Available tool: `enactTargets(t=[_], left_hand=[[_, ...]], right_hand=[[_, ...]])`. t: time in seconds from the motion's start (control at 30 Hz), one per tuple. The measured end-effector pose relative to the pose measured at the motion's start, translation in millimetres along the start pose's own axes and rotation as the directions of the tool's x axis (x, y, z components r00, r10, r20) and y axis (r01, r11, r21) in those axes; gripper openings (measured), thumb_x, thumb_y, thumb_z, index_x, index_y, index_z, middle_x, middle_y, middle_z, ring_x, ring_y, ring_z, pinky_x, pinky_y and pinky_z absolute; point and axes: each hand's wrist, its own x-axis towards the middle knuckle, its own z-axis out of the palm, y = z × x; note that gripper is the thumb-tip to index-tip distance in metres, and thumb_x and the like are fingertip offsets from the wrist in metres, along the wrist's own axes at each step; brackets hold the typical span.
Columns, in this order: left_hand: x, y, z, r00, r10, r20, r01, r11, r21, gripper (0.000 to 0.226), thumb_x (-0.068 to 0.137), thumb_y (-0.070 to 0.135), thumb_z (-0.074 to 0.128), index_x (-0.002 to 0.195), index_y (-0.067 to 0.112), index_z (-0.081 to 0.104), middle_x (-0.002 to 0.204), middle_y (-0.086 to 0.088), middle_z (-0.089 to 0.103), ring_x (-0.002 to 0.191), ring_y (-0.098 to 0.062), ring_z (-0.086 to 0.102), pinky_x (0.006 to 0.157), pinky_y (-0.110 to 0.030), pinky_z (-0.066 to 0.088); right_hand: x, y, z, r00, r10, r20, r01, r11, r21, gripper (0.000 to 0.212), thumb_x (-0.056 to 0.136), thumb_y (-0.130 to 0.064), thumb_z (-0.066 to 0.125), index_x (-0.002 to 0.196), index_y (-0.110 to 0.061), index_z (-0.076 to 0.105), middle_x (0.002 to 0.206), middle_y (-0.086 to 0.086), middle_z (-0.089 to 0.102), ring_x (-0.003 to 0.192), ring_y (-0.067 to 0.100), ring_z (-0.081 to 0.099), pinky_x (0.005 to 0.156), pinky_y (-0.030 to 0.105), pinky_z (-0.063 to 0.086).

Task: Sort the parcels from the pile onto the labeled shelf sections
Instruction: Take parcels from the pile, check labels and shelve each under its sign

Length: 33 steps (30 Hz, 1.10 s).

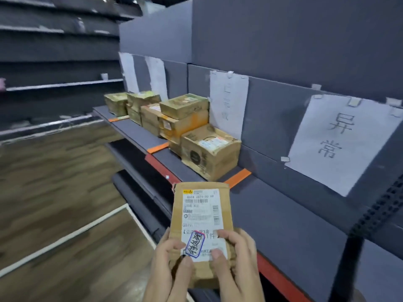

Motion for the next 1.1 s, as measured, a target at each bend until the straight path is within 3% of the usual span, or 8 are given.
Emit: enactTargets(t=[0.1,0.23,0.33,0.43,0.57,0.7,0.8,1.1], left_hand=[[25,-15,-36,0.996,-0.039,-0.086,0.041,0.999,0.029,0.025,0.071,0.034,0.056,0.083,0.055,0.053,0.123,0.022,0.058,0.071,-0.005,0.066,0.061,-0.016,0.048],[61,-37,-80,0.976,-0.066,-0.209,0.089,0.991,0.101,0.023,0.060,0.053,0.050,0.083,0.057,0.051,0.131,0.001,0.055,0.064,-0.009,0.061,0.057,-0.020,0.046],[94,-58,-108,0.958,-0.096,-0.271,0.132,0.984,0.120,0.026,0.060,0.054,0.050,0.085,0.058,0.051,0.129,-0.003,0.055,0.072,-0.005,0.063,0.058,-0.017,0.047],[131,-78,-134,0.936,-0.114,-0.334,0.151,0.985,0.087,0.027,0.061,0.052,0.052,0.087,0.058,0.052,0.118,0.019,0.060,0.086,-0.001,0.064,0.063,-0.007,0.045],[195,-121,-165,0.907,-0.133,-0.399,0.197,0.973,0.122,0.053,0.079,0.002,0.069,0.084,0.053,0.053,0.110,0.000,0.064,0.078,0.000,0.063,0.063,-0.003,0.042],[278,-160,-189,0.892,-0.130,-0.433,0.224,0.959,0.174,0.041,0.065,0.023,0.060,0.085,0.058,0.055,0.108,-0.006,0.065,0.076,0.004,0.062,0.066,-0.001,0.040],[339,-169,-209,0.890,-0.092,-0.446,0.204,0.957,0.208,0.030,0.064,0.045,0.057,0.090,0.058,0.053,0.116,-0.002,0.061,0.085,0.005,0.061,0.075,-0.009,0.045],[456,-203,-244,0.897,-0.096,-0.431,0.207,0.953,0.220,0.023,0.076,0.044,0.053,0.096,0.054,0.049,0.124,0.001,0.058,0.097,0.000,0.057,0.082,-0.003,0.037]], right_hand=[[25,-6,50,0.997,-0.007,0.071,0.006,1.000,0.016,0.041,0.066,-0.062,0.049,0.107,-0.058,0.054,0.132,-0.035,0.034,0.112,0.000,0.054,0.081,0.011,0.046],[59,-13,113,0.981,-0.073,0.179,0.069,0.997,0.027,0.040,0.069,-0.062,0.048,0.108,-0.058,0.052,0.124,-0.048,0.031,0.115,-0.010,0.048,0.082,0.002,0.037],[88,-14,160,0.957,-0.080,0.280,0.068,0.996,0.054,0.039,0.072,-0.061,0.048,0.110,-0.055,0.053,0.131,-0.030,0.039,0.115,-0.006,0.050,0.084,0.002,0.037],[122,-13,209,0.934,-0.092,0.344,0.072,0.995,0.071,0.041,0.073,-0.062,0.048,0.113,-0.056,0.050,0.134,-0.027,0.038,0.115,-0.003,0.052,0.084,0.002,0.037],[179,-5,280,0.909,-0.131,0.396,0.097,0.990,0.105,0.041,0.073,-0.064,0.046,0.113,-0.056,0.049,0.131,-0.032,0.036,0.116,0.000,0.054,0.087,0.009,0.041],[253,8,348,0.894,-0.167,0.415,0.111,0.981,0.156,0.039,0.073,-0.062,0.048,0.112,-0.053,0.052,0.135,-0.020,0.042,0.114,0.002,0.056,0.092,0.023,0.047],[310,0,389,0.879,-0.184,0.440,0.115,0.977,0.180,0.039,0.073,-0.062,0.048,0.112,-0.054,0.051,0.136,-0.018,0.042,0.116,-0.001,0.054,0.091,0.014,0.043],[415,-8,473,0.846,-0.181,0.502,0.099,0.978,0.185,0.039,0.077,-0.057,0.046,0.111,-0.039,0.056,0.136,-0.016,0.040,0.119,-0.011,0.045,0.088,-0.001,0.030]])
